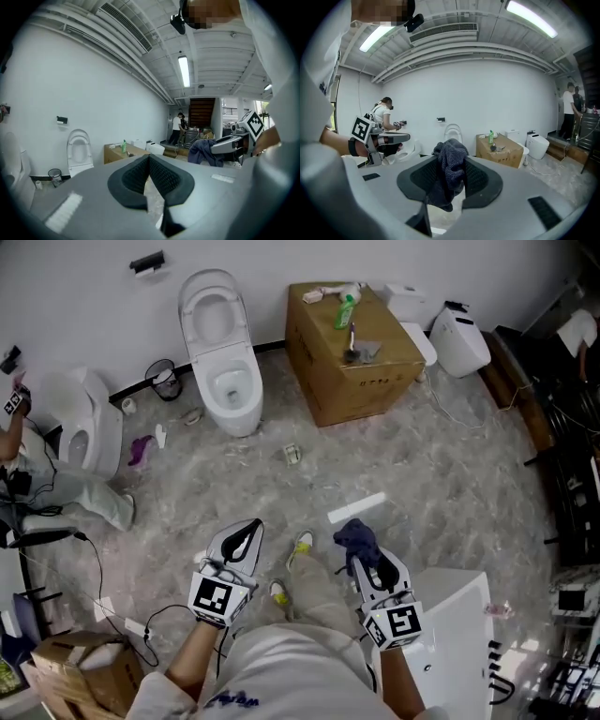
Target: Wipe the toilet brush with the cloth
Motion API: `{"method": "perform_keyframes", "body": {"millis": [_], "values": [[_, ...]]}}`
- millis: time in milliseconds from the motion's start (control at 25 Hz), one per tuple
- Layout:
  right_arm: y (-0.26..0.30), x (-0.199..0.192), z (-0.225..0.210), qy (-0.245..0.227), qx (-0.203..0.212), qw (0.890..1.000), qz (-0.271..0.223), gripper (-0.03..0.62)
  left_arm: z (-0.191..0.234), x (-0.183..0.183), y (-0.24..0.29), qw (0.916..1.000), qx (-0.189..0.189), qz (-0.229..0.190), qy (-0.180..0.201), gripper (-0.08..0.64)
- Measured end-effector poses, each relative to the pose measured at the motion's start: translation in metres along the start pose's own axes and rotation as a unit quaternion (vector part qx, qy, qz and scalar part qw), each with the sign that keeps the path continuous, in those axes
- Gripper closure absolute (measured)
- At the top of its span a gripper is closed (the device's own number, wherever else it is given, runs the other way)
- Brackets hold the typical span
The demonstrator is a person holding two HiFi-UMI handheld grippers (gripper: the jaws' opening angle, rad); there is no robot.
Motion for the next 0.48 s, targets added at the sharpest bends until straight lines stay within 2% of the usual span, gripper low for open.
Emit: {"method": "perform_keyframes", "body": {"millis": [160, 280, 360, 480], "values": [[0.042, -0.001, -0.025, 0.015, 0.011, 1.000, -0.003, 0.446, 0.018, 0.003, 0.038, 0.9999, -0.005, 0.004, 0.008, 0.563], [0.078, 0.002, -0.045, 0.042, 0.021, 0.999, -0.003, 0.446, 0.035, 0.008, 0.064, 0.9993, 0.003, 0.033, 0.019, 0.563], [0.104, 0.014, -0.058, 0.039, 0.028, 0.999, -0.006, 0.446, 0.049, 0.015, 0.084, 0.9988, 0.003, 0.046, 0.016, 0.563], [0.144, 0.023, -0.084, 0.027, 0.038, 0.999, -0.012, 0.446, 0.068, 0.022, 0.117, 0.9959, -0.003, 0.079, 0.044, 0.563]]}}
Point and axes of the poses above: the fingertips, and each gripper's own axes: y forward along the fingers, z to its left, x out of its top, the point moved 10 cm from there along -y, backward along the fingers, and after that the axes turned 3 degrees about x, right-handed, at the moved point
